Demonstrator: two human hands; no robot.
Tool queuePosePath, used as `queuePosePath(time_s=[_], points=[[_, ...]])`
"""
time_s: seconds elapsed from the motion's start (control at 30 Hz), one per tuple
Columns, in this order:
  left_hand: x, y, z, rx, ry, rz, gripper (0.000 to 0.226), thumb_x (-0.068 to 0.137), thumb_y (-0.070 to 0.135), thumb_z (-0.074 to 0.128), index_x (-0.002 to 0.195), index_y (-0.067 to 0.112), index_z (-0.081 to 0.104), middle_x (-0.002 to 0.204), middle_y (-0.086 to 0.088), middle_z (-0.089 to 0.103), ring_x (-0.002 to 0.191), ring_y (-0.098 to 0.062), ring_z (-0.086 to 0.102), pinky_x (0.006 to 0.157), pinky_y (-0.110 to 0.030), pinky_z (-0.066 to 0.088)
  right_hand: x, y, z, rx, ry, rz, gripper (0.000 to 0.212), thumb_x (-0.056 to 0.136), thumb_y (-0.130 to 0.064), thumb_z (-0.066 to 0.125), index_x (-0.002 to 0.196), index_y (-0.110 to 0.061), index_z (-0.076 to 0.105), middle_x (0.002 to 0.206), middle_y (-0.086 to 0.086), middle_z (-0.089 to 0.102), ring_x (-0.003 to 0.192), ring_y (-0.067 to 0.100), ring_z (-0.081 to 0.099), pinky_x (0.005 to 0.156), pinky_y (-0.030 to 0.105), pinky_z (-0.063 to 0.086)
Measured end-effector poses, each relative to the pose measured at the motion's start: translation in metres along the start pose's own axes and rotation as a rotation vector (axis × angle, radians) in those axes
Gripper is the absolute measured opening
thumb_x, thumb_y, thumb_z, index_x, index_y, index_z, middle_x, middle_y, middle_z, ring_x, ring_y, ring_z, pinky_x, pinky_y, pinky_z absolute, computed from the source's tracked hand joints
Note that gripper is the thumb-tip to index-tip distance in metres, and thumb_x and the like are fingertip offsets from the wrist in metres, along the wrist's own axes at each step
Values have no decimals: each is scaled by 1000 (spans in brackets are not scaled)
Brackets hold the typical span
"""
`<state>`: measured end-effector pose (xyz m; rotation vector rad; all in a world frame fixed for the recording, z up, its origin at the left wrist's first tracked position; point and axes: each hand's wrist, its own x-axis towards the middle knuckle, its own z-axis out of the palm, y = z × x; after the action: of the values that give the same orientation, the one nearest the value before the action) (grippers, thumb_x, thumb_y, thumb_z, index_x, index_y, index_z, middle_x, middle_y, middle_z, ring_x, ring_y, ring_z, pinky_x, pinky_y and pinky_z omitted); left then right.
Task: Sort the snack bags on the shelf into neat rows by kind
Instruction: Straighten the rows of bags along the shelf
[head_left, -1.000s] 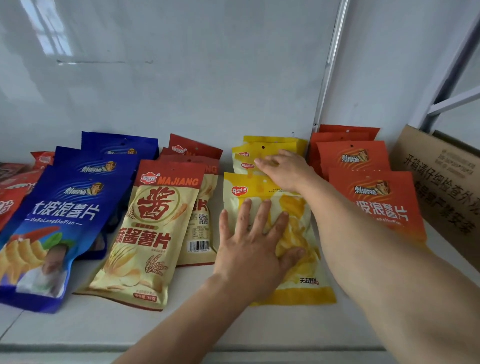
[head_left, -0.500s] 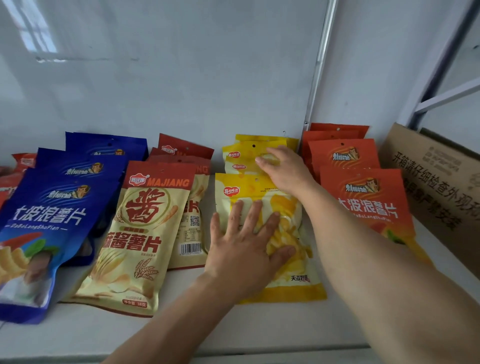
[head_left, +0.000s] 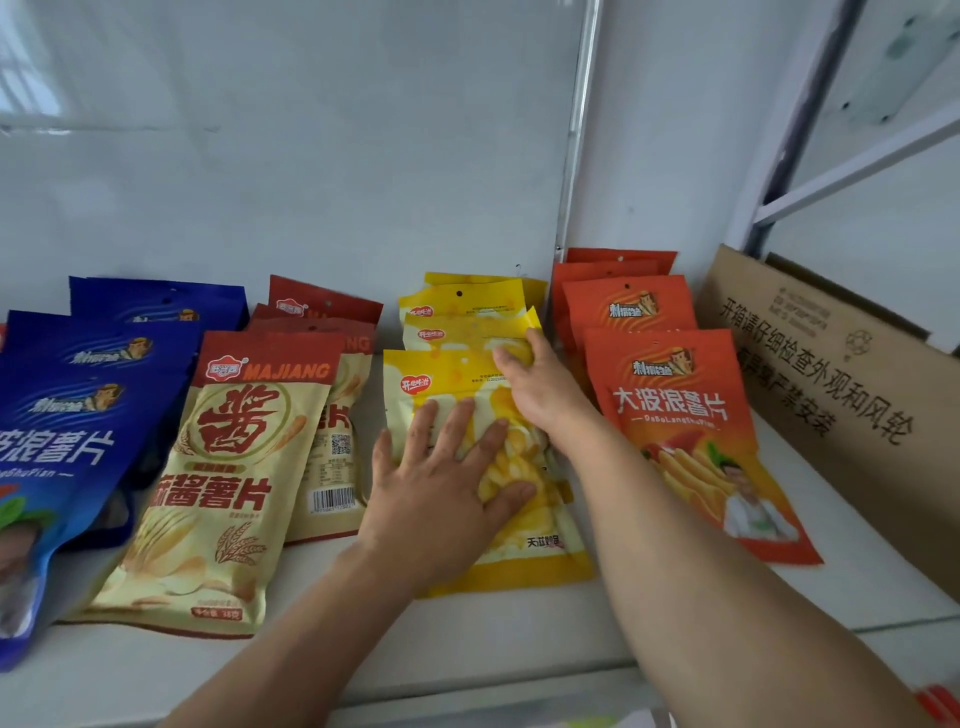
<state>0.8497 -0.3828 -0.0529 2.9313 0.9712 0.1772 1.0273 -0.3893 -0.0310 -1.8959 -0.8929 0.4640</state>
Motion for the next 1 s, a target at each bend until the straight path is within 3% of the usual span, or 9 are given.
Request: queuePosePath(time_s=[0.17,0.43,0.53,0.63,0.77,0.87,1.0], points=[[-2,4,-3,30,13,-30,89,80,80,-1,157,36,-10,167,12,-12,154,-20,-15,121,-59,-2,-11,-1,-13,-37,26,-78,72,101,-49,47,160,-21,15,166,1,19,151,19,22,120,32,20],[9,29,-22,-21,101,-84,90,88,80,25,158,30,-2,167,9,5,154,-24,-9,122,-55,-3,-37,3,-72,144,7,-190,50,99,-41,56,144,-20,49,148,-1,51,134,11,49,114,36,38],[16,48,-21,-46,177,-45,87,90,75,29,158,28,5,167,6,7,155,-25,-6,124,-49,1,-49,10,-99,198,102,-230,38,98,-40,58,131,-23,61,133,-5,64,121,9,60,108,41,46],[24,78,-19,-241,215,14,85,93,65,44,159,23,9,167,2,7,154,-23,-4,124,-42,6,-57,26,-129,119,285,-250,35,99,-42,56,128,-24,62,124,-12,65,116,6,61,106,36,47],[40,118,-12,-622,150,1,92,93,57,55,159,14,8,167,-7,7,154,-22,1,125,-40,10,-62,62,-161,-155,451,-38,53,98,-49,53,140,-18,51,129,-3,57,113,14,56,93,30,45],[54,137,-6,-691,179,-9,94,93,52,57,159,9,5,166,-12,7,154,-26,4,124,-38,9,-60,88,-169,-187,418,151,71,89,-65,52,141,-17,48,139,6,57,124,26,56,102,39,44],[74,149,5,-901,34,-154,99,91,49,61,157,3,3,161,-17,17,149,-35,20,121,-47,22,-60,98,-164,-119,320,161,38,98,-49,51,122,-21,62,106,-5,67,101,17,64,80,29,41]])
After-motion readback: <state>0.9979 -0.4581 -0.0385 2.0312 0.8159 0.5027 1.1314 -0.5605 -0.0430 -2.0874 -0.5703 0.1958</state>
